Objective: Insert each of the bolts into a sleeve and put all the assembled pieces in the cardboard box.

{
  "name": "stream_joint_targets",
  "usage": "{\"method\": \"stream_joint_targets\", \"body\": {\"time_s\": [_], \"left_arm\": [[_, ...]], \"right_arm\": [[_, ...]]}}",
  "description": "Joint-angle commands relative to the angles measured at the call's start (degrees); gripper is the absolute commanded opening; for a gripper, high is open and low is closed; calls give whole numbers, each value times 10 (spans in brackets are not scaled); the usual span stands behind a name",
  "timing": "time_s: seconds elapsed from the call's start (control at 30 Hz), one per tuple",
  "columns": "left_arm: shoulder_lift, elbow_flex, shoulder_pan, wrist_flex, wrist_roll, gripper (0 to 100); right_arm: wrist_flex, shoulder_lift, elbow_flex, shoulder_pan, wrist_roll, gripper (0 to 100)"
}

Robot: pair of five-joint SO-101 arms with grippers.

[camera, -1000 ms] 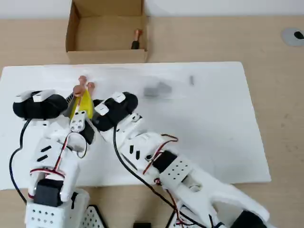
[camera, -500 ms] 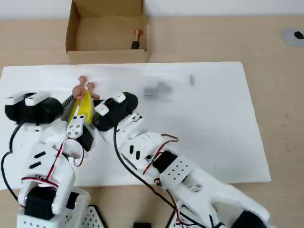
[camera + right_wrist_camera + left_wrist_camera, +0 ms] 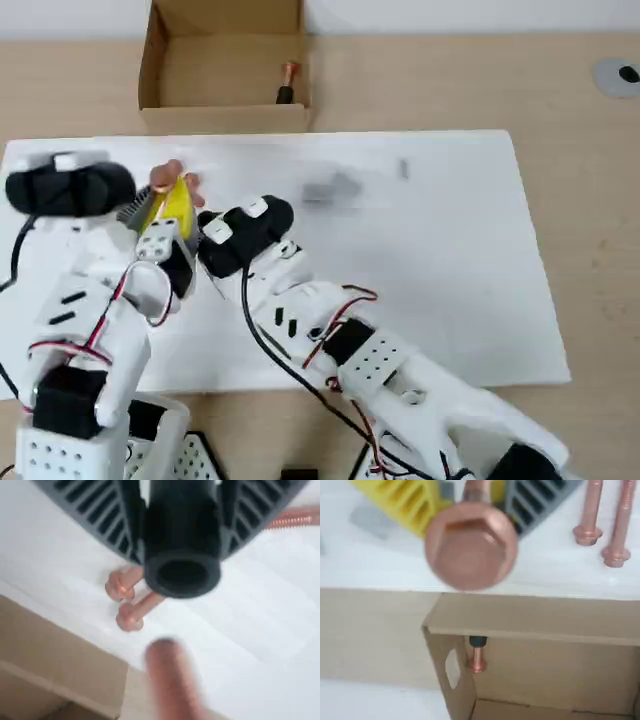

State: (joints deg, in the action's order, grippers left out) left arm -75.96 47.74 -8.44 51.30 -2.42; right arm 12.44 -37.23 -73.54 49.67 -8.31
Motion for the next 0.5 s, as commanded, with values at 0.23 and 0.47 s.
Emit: {"method": "stream_joint_targets", "body": {"time_s": [0.23,0.47], "left_arm": [[15,-11,-5,-3,4,6],[15,-23,-2,-13,4,6]], "right_arm": [[13,-85,0,-37,-2,9],[13,-219,-51,-46,-3,9]]}}
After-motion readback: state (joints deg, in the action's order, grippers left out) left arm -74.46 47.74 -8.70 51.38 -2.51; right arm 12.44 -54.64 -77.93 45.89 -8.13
